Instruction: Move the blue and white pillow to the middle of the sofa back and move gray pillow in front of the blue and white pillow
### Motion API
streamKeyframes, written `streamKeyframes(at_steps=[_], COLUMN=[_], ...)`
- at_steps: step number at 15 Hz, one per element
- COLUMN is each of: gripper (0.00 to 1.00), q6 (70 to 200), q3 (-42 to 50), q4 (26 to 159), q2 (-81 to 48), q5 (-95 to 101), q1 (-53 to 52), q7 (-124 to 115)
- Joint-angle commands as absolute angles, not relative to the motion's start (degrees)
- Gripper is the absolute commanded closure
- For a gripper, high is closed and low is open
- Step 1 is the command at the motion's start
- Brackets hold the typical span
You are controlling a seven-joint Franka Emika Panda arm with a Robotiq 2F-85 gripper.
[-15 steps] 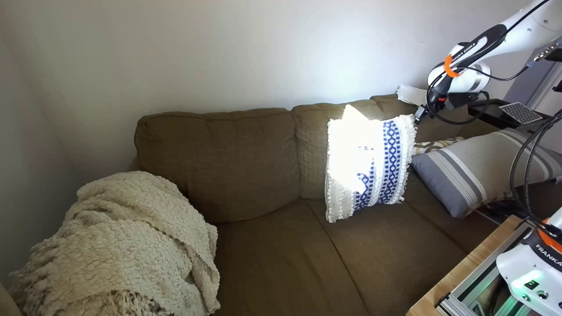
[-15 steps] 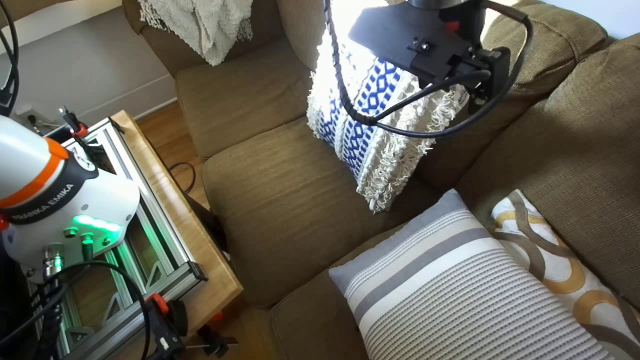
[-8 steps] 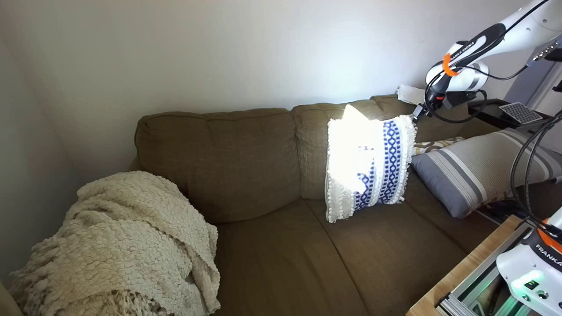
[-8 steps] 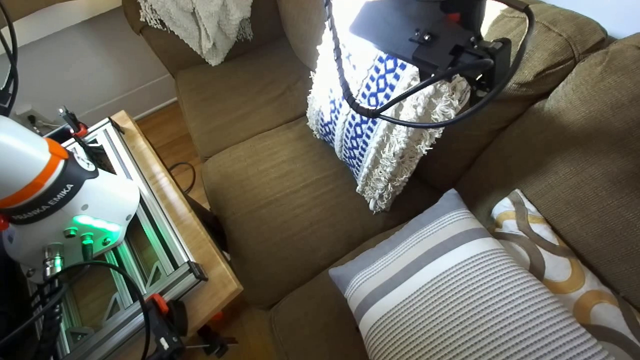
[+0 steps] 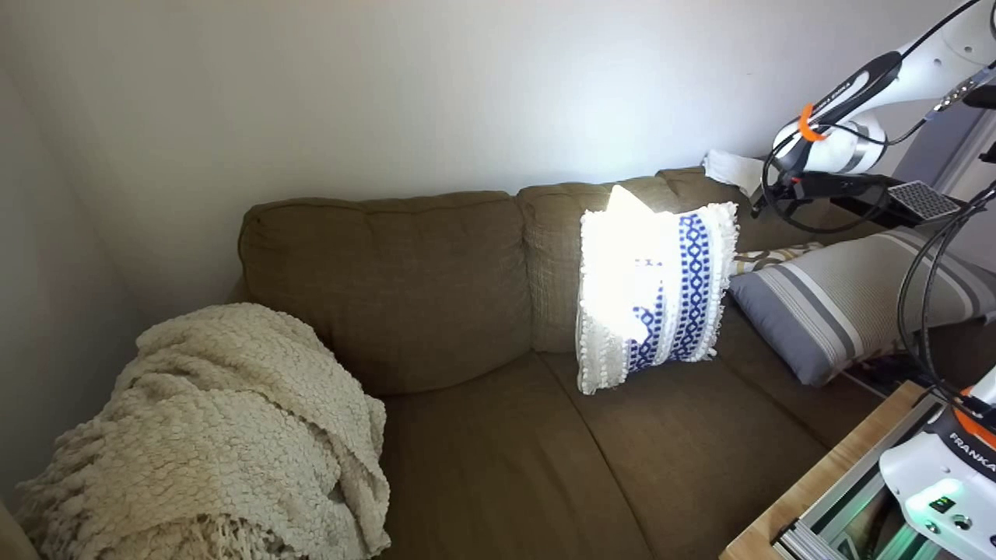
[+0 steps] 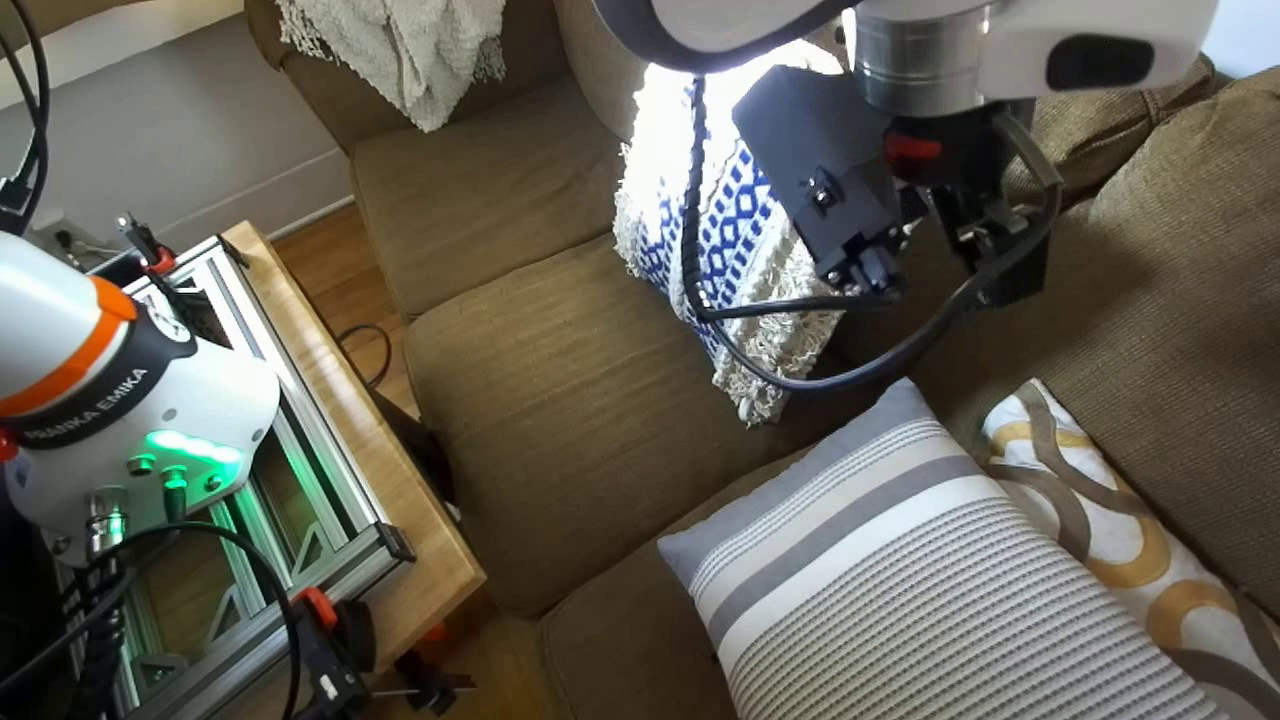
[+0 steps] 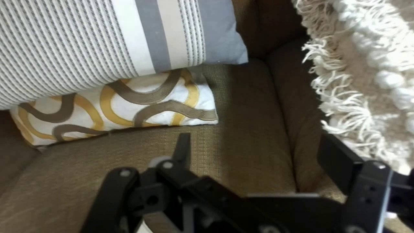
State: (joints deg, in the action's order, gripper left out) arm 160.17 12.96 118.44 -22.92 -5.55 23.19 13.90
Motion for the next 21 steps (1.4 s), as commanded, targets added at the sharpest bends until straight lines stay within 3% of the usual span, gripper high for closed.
streamKeyframes(at_steps=[1,21], gripper=[0.00,0.00], q6=[164.2,163.1], q3=[14.1,27.9], q4=[116.7,105.2], q2=[-28.0,-49.7], q5=[-8.1,-17.1], q1=[24.5,18.4], q7=[6.3,-40.6])
